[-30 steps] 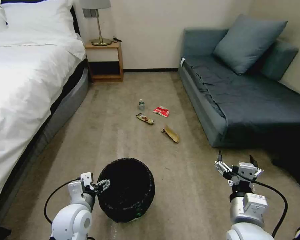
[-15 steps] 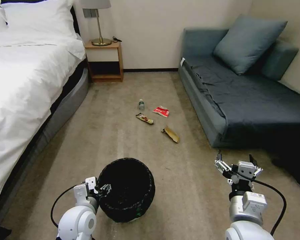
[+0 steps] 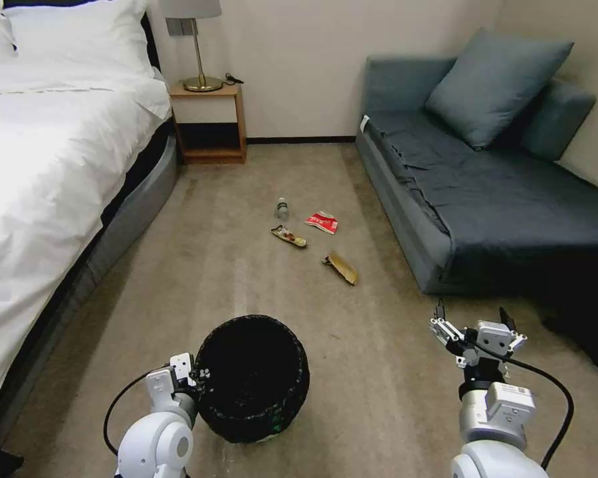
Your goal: Pick up the trash bin, then pick up the garbage on the floor and place it into the trash bin.
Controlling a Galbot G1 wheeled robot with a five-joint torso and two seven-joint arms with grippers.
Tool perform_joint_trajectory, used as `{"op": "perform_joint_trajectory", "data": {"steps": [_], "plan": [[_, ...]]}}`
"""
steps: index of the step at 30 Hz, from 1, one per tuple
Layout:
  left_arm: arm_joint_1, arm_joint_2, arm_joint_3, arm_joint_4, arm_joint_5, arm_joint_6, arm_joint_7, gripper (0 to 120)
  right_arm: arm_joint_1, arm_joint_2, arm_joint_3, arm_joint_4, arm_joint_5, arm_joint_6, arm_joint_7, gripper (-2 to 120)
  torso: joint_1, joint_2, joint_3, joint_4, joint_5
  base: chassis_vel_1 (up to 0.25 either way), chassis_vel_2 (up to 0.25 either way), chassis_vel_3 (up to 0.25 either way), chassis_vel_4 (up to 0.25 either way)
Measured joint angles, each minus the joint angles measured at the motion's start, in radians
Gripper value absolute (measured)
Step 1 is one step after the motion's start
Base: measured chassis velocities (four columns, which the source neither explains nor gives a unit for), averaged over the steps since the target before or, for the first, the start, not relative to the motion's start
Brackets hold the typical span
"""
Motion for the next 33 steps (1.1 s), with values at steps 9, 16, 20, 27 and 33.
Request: {"op": "perform_joint_trajectory", "data": {"steps": [9,16,20,27,33], "plan": [[0.013,-0.011,-0.049,-0.094,0.005,0.007,-0.004,4,0.004,-0.021,-0.003,0.001,0.099,0.021,0.011,100,0.000,0.000,0.000,0.0000,0.0003,0.000,0.000,0.000,0.000],[0.020,-0.003,-0.100,-0.216,0.009,0.006,-0.004,4,0.008,-0.035,-0.008,0.000,0.191,0.092,0.014,100,0.000,0.000,0.000,0.0000,0.0005,0.000,0.000,0.000,0.000],[0.033,-0.002,-0.128,-0.281,0.032,0.006,0.000,4,0.006,-0.045,-0.017,-0.027,0.201,0.190,-0.003,100,0.000,0.000,0.000,0.0001,0.0005,0.000,0.000,0.000,0.000],[0.047,-0.012,-0.154,-0.304,0.067,0.005,0.013,4,-0.009,-0.055,-0.036,-0.057,0.194,0.292,-0.097,100,0.000,0.000,0.000,0.0001,0.0004,0.000,0.000,0.000,0.000],[0.051,-0.014,-0.158,-0.309,0.067,0.005,0.015,4,-0.017,-0.053,-0.048,-0.072,0.186,0.321,-0.135,100,0.000,0.000,0.000,0.0001,0.0003,0.000,0.000,0.000,0.000]]}}
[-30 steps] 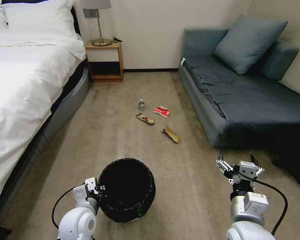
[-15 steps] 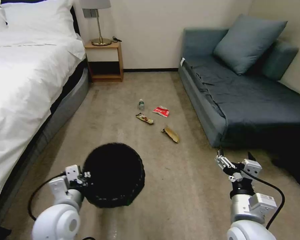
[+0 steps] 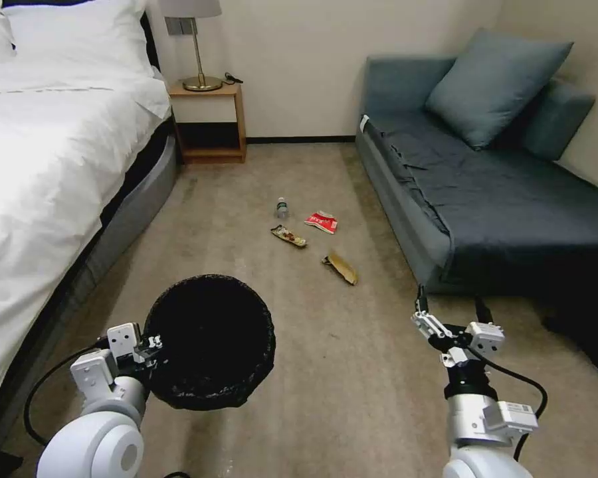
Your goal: Pick up the trash bin, then pick up the garbage on the floor and place it into the trash bin.
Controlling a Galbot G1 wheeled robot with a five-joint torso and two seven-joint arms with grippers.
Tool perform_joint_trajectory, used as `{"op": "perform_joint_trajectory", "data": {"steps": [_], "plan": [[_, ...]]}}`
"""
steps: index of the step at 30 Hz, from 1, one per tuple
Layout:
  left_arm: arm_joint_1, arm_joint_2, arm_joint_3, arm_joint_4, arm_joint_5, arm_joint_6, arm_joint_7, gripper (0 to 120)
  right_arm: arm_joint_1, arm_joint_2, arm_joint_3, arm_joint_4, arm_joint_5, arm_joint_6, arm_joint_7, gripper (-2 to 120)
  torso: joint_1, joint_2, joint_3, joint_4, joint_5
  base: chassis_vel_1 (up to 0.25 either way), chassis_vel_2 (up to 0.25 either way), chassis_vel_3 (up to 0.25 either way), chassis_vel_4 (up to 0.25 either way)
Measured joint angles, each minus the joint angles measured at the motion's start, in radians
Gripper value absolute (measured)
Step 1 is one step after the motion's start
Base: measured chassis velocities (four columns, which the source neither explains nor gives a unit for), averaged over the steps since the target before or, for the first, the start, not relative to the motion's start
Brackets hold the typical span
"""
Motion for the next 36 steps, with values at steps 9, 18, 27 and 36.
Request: {"op": "perform_joint_trajectory", "data": {"steps": [9,18,27,36], "plan": [[0.002,-0.004,-0.004,0.000,-0.003,-0.001,0.001,4,-0.008,0.003,-0.007,-0.002,-0.012,0.005,-0.017,100,0.000,0.000,0.000,0.0000,0.0000,-0.040,0.046,0.043,-0.041],[0.000,-0.006,-0.014,0.000,-0.006,-0.002,0.002,4,-0.011,0.004,-0.013,-0.002,-0.019,0.005,-0.025,100,0.000,0.000,0.000,0.0000,0.0000,-0.208,0.198,0.203,-0.188],[-0.007,-0.006,-0.034,0.005,-0.011,-0.002,0.003,4,-0.004,0.003,-0.022,-0.016,-0.024,0.003,-0.028,100,0.000,0.000,0.000,0.0000,-0.0001,-0.227,0.223,0.216,-0.225],[-0.012,-0.007,-0.044,0.014,-0.015,-0.002,0.004,4,0.011,0.000,-0.030,-0.036,-0.027,-0.002,-0.032,100,0.000,0.000,0.000,0.0000,-0.0001,-0.213,0.208,0.208,-0.200]]}}
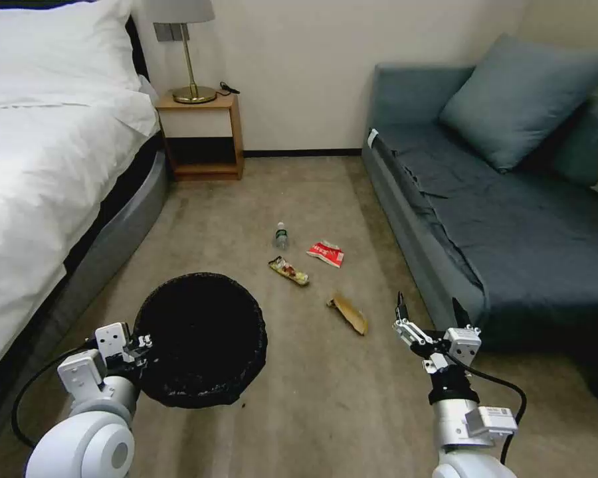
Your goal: Pick up the trash bin, then pick up the garbage on the floor and place it into the trash bin.
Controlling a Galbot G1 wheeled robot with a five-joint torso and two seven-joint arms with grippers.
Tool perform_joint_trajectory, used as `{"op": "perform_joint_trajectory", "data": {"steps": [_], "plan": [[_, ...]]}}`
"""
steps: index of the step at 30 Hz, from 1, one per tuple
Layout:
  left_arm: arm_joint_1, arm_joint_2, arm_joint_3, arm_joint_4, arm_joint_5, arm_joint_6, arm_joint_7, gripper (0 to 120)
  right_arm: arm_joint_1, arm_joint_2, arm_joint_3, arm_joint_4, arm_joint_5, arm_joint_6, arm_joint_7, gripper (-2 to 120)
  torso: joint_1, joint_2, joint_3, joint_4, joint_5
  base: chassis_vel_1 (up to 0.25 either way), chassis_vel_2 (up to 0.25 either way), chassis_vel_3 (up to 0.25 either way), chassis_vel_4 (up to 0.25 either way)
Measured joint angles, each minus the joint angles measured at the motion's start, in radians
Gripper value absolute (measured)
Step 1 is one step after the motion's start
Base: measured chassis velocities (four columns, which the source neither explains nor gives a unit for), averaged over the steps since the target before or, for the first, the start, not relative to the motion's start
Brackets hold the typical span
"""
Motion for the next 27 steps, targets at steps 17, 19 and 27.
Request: {"op": "perform_joint_trajectory", "data": {"steps": [17,19,27], "plan": [[-0.025,0.000,-0.021,0.029,-0.004,0.000,0.004,3,0.055,-0.037,-0.023,-0.058,0.006,-0.005,-0.012,100,0.000,0.000,0.000,0.0000,0.0003,-0.210,0.205,0.216,-0.206],[-0.029,0.001,-0.021,0.033,-0.005,0.000,0.005,3,0.063,-0.045,-0.025,-0.067,0.007,-0.003,-0.013,100,0.000,0.000,0.000,0.0000,0.0004,-0.158,0.179,0.147,-0.156],[-0.057,0.014,-0.016,0.065,-0.005,0.000,0.019,3,0.146,-0.178,-0.079,-0.181,0.105,-0.056,0.002,100,0.000,0.000,0.000,-0.0001,0.0001,-0.057,0.038,0.046,-0.047]]}}
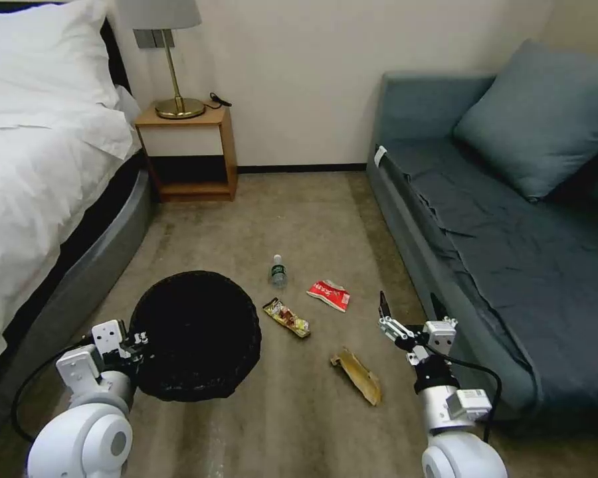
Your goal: Pick up the trash bin, then pick up the garbage on the floor and place it into the trash bin.
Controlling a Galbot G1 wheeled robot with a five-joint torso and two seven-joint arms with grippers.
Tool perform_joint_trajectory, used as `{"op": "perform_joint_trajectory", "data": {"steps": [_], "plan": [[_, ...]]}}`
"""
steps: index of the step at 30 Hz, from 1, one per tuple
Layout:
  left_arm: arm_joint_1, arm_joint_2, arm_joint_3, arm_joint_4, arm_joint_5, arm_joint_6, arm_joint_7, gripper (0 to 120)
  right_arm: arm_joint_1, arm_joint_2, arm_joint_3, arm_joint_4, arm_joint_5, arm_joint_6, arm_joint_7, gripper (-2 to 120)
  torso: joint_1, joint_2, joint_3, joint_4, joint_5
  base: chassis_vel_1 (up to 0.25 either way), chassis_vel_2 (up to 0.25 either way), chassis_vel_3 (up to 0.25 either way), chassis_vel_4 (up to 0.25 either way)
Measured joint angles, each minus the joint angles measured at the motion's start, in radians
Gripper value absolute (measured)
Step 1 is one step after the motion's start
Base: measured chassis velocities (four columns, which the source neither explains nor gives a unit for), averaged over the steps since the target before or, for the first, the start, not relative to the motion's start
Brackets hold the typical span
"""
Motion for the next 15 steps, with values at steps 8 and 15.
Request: {"op": "perform_joint_trajectory", "data": {"steps": [8,15], "plan": [[-0.007,-0.005,-0.019,0.006,0.001,0.000,0.010,3,0.137,-0.224,-0.224,-0.203,0.226,-0.097,0.011,100,0.000,0.000,0.000,0.0003,0.0003,0.000,0.000,0.000,0.000],[-0.008,-0.015,-0.030,0.012,0.003,0.000,0.011,3,0.300,-0.359,-0.415,-0.392,0.305,-0.129,0.000,100,0.000,0.000,0.000,0.0001,0.0003,0.000,0.000,0.000,0.000]]}}
